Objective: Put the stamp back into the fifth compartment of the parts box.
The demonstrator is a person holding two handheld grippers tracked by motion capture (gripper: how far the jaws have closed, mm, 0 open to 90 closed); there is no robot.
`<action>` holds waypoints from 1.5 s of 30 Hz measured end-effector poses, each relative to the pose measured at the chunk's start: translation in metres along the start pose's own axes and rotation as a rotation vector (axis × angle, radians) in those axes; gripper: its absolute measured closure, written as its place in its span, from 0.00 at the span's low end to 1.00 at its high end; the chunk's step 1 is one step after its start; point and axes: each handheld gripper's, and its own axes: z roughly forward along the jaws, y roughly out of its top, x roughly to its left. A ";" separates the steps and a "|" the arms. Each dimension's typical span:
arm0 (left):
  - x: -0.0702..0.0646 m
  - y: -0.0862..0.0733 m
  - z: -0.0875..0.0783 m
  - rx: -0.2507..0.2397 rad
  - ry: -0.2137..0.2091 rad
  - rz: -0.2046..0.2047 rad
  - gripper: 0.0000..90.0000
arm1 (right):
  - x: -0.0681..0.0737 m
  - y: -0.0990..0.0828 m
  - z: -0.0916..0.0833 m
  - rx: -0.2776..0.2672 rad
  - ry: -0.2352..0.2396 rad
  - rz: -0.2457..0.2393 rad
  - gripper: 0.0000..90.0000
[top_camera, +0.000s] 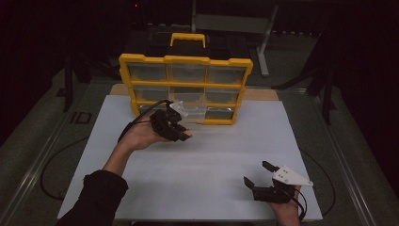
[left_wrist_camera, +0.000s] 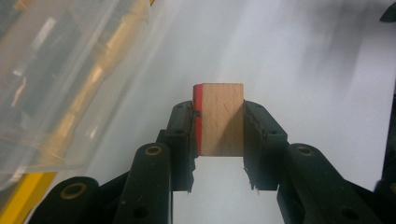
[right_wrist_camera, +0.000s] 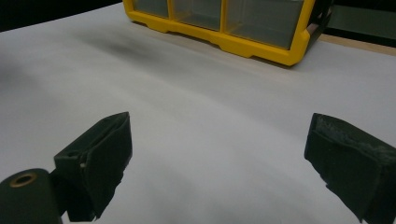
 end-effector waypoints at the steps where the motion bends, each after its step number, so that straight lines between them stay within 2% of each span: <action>1: 0.001 0.001 -0.002 -0.002 -0.002 0.002 0.74 | 0.000 0.000 0.000 0.000 0.000 0.001 0.08; 7: 0.002 0.007 -0.010 -0.008 0.002 0.013 0.74 | 0.000 0.000 0.000 0.000 0.000 0.003 0.08; 18: 0.007 0.015 -0.025 -0.026 -0.017 0.036 0.74 | 0.000 0.000 0.001 0.005 0.002 0.001 0.08; 23: 0.011 0.019 -0.032 -0.008 0.001 0.036 0.74 | 0.000 0.000 0.001 0.006 0.001 0.001 0.08; 30: 0.017 0.023 -0.040 -0.008 0.015 0.025 0.74 | 0.000 0.000 0.001 0.007 0.003 0.000 0.08; 43: 0.032 0.034 -0.054 -0.014 0.049 -0.033 0.74 | 0.000 0.000 0.001 0.006 0.001 0.003 0.08; 44: 0.035 0.036 -0.055 -0.019 0.058 -0.052 0.74 | 0.000 0.000 0.002 0.006 0.001 0.004 0.08; 45: 0.035 0.036 -0.055 -0.019 0.058 -0.052 0.74 | 0.000 0.000 0.002 0.007 0.001 0.004 0.08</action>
